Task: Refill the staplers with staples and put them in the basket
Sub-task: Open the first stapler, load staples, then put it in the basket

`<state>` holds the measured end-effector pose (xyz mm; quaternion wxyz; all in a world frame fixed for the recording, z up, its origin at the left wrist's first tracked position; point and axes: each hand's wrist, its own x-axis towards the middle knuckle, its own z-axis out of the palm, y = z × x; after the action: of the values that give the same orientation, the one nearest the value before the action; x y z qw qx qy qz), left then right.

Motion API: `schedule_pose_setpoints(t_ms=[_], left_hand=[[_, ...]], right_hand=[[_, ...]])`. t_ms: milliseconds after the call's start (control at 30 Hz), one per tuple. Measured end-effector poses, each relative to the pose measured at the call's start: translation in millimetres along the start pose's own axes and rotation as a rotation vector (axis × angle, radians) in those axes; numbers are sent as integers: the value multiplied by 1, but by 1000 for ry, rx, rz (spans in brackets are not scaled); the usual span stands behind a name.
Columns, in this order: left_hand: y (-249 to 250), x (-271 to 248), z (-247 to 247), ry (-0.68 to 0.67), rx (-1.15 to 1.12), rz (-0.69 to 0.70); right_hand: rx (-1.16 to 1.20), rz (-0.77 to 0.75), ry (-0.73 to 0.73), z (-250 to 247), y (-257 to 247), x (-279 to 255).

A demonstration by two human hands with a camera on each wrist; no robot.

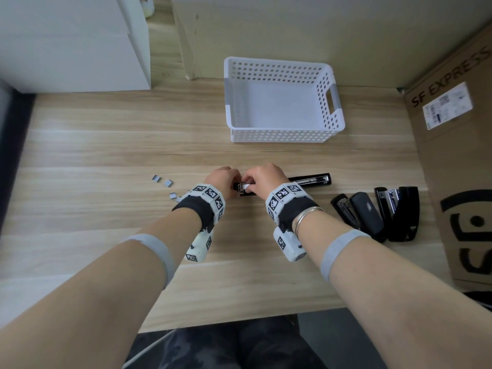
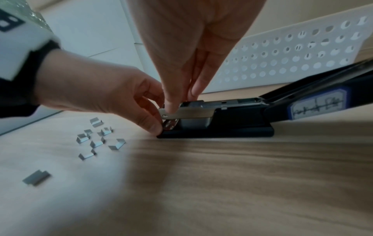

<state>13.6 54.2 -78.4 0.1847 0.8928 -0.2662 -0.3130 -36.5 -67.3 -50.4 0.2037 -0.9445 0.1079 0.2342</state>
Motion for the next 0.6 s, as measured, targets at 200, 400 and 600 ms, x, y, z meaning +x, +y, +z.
schedule_pose_setpoints(t_ms=[200,400,600], left_hand=[[0,0,0,5,-11,-12],[1,3,-2,-13,4,-14],[1,5,-4,-34,19,-9]], right_hand=[[67,68,2,1,1,7],[116,79,49,0,6,6],[118,93,26,-1,14,4]])
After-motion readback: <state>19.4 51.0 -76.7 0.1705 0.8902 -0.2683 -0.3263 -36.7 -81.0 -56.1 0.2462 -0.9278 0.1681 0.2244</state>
